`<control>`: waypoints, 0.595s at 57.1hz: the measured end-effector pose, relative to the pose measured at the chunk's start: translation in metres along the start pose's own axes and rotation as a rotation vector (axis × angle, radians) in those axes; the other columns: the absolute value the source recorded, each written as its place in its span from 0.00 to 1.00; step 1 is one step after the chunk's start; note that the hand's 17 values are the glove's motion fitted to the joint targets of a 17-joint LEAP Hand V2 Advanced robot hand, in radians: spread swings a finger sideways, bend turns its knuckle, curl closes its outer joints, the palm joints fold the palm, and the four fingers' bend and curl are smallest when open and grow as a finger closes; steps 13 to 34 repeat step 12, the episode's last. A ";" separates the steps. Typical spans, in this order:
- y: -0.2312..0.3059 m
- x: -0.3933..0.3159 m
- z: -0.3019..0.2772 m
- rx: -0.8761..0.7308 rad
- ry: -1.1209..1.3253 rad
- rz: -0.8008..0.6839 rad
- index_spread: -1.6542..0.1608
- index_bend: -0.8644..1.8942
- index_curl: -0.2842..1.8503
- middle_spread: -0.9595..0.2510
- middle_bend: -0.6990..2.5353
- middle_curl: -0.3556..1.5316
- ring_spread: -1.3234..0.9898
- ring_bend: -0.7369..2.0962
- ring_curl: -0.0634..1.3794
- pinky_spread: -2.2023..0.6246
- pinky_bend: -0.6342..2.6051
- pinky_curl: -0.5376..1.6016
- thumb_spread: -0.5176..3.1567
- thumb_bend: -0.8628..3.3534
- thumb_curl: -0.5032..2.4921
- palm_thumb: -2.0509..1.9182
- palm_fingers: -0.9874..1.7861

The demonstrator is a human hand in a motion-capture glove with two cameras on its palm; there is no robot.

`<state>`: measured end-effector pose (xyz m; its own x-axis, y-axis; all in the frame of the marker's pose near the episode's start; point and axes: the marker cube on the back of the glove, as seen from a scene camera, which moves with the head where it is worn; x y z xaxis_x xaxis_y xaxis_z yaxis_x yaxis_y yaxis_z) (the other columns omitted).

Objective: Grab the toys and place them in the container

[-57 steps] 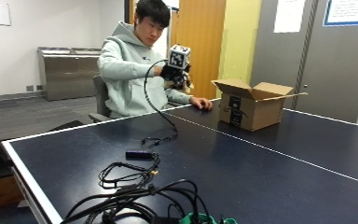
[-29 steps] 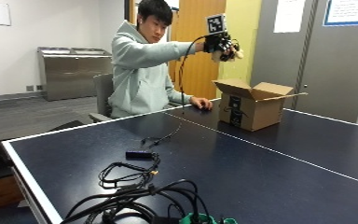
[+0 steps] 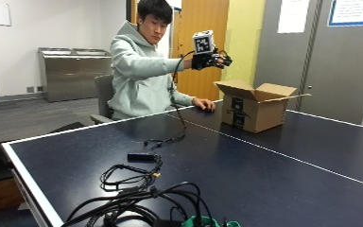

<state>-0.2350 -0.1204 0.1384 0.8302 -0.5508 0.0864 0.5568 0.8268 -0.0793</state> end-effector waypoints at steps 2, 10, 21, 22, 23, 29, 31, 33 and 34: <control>0.017 0.012 0.000 0.005 0.002 -0.026 0.77 0.39 0.23 0.78 0.27 0.44 0.56 0.43 0.18 0.78 0.45 0.40 0.50 0.20 0.32 0.54 0.33; 0.105 0.038 0.010 0.017 -0.042 -0.330 0.77 0.41 0.26 0.79 0.28 0.44 0.56 0.41 0.17 0.79 0.42 0.39 0.51 0.20 0.30 0.54 0.36; 0.115 0.038 0.013 0.027 -0.049 -0.348 0.77 0.41 0.27 0.79 0.28 0.44 0.56 0.40 0.17 0.79 0.42 0.39 0.51 0.20 0.30 0.55 0.37; 0.115 0.038 0.013 0.027 -0.049 -0.348 0.77 0.41 0.27 0.79 0.28 0.44 0.56 0.40 0.17 0.79 0.42 0.39 0.51 0.20 0.30 0.55 0.37; 0.115 0.038 0.013 0.027 -0.049 -0.348 0.77 0.41 0.27 0.79 0.28 0.44 0.56 0.40 0.17 0.79 0.42 0.39 0.51 0.20 0.30 0.55 0.37; 0.115 0.038 0.013 0.027 -0.049 -0.348 0.77 0.41 0.27 0.79 0.28 0.44 0.56 0.40 0.17 0.79 0.42 0.39 0.51 0.20 0.30 0.55 0.37; 0.115 0.038 0.013 0.027 -0.049 -0.348 0.77 0.41 0.27 0.79 0.28 0.44 0.56 0.40 0.17 0.79 0.42 0.39 0.51 0.20 0.30 0.55 0.37; 0.115 0.038 0.013 0.027 -0.049 -0.348 0.77 0.41 0.27 0.79 0.28 0.44 0.56 0.40 0.17 0.79 0.42 0.39 0.51 0.20 0.30 0.55 0.37; 0.115 0.038 0.013 0.027 -0.049 -0.348 0.77 0.41 0.27 0.79 0.28 0.44 0.56 0.40 0.17 0.79 0.42 0.39 0.51 0.20 0.30 0.55 0.37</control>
